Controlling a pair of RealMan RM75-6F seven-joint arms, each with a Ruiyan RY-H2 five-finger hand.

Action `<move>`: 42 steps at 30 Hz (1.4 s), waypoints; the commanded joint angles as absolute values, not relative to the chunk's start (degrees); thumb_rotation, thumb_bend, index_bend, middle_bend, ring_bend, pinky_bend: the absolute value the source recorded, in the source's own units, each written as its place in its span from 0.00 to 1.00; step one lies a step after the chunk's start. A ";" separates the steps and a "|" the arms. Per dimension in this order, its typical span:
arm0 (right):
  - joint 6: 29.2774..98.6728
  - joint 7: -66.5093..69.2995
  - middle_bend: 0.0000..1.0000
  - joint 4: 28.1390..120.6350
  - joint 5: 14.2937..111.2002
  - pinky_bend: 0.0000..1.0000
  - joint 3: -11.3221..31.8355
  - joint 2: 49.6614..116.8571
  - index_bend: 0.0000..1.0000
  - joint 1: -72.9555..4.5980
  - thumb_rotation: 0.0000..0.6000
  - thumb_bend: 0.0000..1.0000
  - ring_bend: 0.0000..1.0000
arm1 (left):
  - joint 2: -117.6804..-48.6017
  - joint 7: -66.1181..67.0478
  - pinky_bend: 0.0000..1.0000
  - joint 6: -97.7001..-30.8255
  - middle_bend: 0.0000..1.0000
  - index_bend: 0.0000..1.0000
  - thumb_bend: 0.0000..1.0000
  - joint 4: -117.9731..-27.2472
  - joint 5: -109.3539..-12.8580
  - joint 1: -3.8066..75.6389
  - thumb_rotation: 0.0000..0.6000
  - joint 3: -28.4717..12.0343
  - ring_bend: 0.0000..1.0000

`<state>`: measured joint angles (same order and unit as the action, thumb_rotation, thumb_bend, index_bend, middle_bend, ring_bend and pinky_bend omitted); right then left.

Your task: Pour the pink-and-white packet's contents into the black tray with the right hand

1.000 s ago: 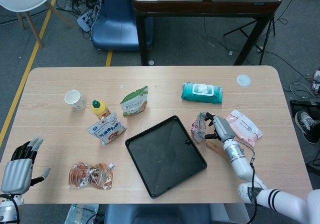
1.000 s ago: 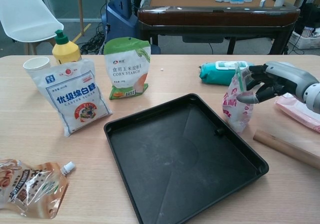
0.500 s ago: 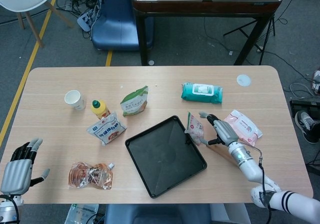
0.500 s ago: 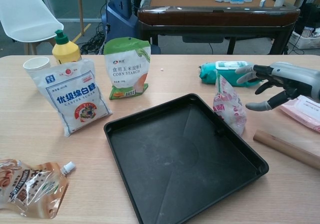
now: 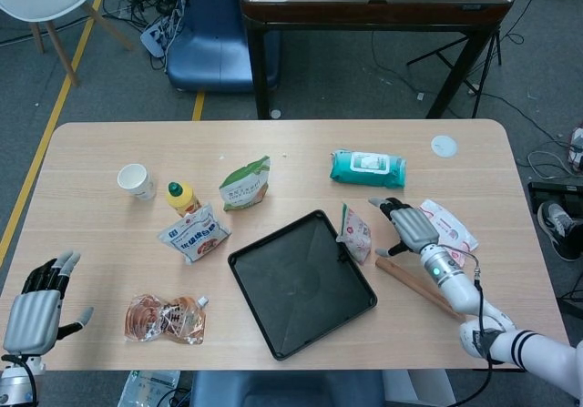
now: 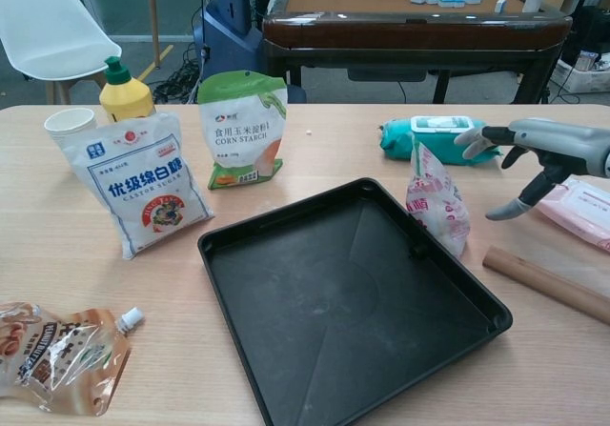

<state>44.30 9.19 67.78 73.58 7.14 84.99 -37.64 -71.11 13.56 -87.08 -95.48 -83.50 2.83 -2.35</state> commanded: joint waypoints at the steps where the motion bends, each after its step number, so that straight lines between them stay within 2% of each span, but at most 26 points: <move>1: 42.51 8.47 0.17 63.63 75.23 0.20 6.70 87.31 0.00 -39.79 1.00 0.00 0.09 | -71.06 13.80 0.09 -87.37 0.10 0.10 0.20 -95.70 -83.53 2.60 1.00 -2.24 0.08; 8: 41.35 15.73 0.19 59.39 81.51 0.20 4.49 89.50 0.00 -42.06 1.00 0.00 0.09 | -70.90 14.33 0.09 -88.05 0.10 0.10 0.20 -96.31 -83.29 2.06 1.00 -2.18 0.08; 18: 45.16 27.10 0.24 53.65 88.85 0.20 0.75 92.27 0.06 -42.96 1.00 0.00 0.11 | -70.80 14.77 0.09 -88.15 0.10 0.10 0.20 -96.80 -83.27 1.92 1.00 -2.18 0.08; 39: 49.47 34.17 0.34 42.51 90.61 0.24 -1.27 98.18 0.23 -42.34 1.00 0.00 0.20 | -70.64 15.22 0.09 -87.83 0.10 0.10 0.20 -97.67 -82.94 1.84 1.00 -2.17 0.08; 41: 49.85 34.48 0.35 41.45 90.62 0.25 -1.28 98.82 0.25 -42.25 1.00 0.02 0.22 | -70.63 15.27 0.09 -87.79 0.10 0.10 0.20 -97.70 -82.94 1.86 1.00 -2.17 0.08; 42: 50.09 34.54 0.36 40.91 90.65 0.27 -1.28 99.13 0.27 -42.20 1.00 0.07 0.24 | -70.61 15.29 0.09 -87.79 0.10 0.10 0.20 -97.72 -82.94 1.86 1.00 -2.18 0.08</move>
